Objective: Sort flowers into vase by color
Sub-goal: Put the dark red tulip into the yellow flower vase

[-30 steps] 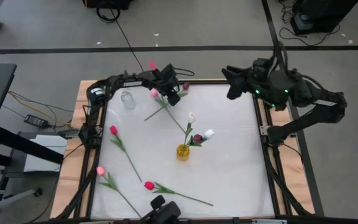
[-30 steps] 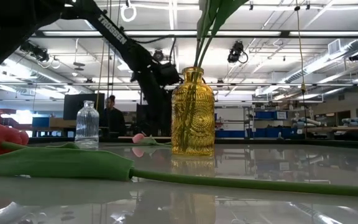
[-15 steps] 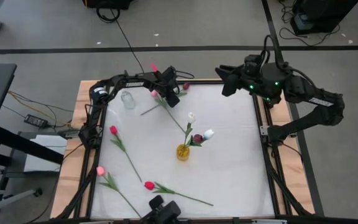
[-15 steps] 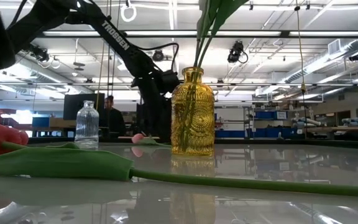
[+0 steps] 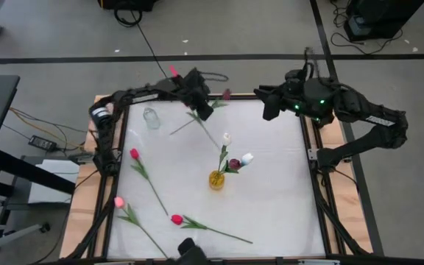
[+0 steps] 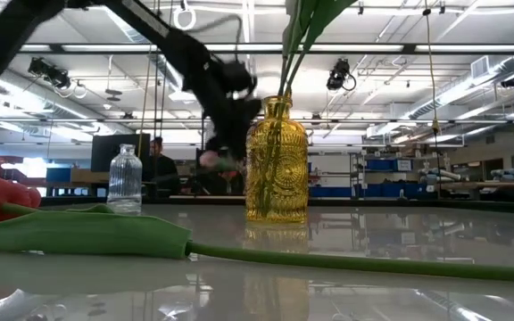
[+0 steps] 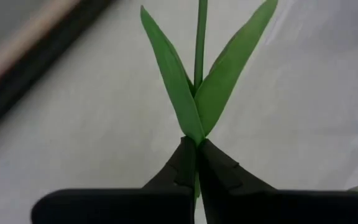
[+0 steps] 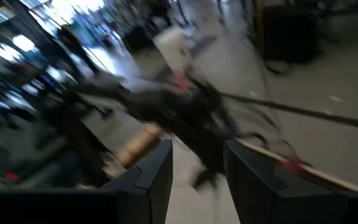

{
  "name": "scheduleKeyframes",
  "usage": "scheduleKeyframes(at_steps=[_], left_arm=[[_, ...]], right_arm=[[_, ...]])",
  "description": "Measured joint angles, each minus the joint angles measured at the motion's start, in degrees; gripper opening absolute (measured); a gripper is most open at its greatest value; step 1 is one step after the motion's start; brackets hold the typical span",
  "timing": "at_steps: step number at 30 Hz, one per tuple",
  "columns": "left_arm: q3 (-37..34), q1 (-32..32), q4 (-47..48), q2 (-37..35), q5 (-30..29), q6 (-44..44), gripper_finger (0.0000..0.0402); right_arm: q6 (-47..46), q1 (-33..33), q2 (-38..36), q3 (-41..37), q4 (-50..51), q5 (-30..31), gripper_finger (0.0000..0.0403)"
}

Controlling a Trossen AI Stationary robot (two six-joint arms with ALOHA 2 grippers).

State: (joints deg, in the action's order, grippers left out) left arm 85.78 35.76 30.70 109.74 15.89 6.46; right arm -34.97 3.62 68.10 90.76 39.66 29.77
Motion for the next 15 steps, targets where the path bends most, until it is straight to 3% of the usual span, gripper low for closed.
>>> scheduleKeyframes(at_steps=[4, 7, 10, 13, 15], left_arm=[[0.0, -0.1, -5.3, -8.0, 1.4, 0.8, 0.0010], [0.1, 0.2, -9.0, -12.6, 5.2, 1.1, 0.0009], [0.1, -0.1, -9.8, -15.3, 14.5, -6.6, 0.0009], [0.1, -1.9, -8.7, -16.5, 16.4, -14.9, 0.0009], [-0.1, -2.9, -10.8, -16.7, 16.5, -15.7, 0.0009]], right_arm=[[-3.4, 1.4, 0.0, 0.0, 9.6, 1.1, 0.0151], [-5.8, 3.5, 0.3, 0.0, 12.6, -3.6, 0.0151], [-5.8, 4.7, 1.1, -0.6, 12.2, -10.0, 0.0151], [-5.5, 4.6, 2.1, -1.1, 12.8, -10.5, 0.0151], [-5.2, 4.4, 2.6, -1.1, 13.3, -10.1, 0.0151]])
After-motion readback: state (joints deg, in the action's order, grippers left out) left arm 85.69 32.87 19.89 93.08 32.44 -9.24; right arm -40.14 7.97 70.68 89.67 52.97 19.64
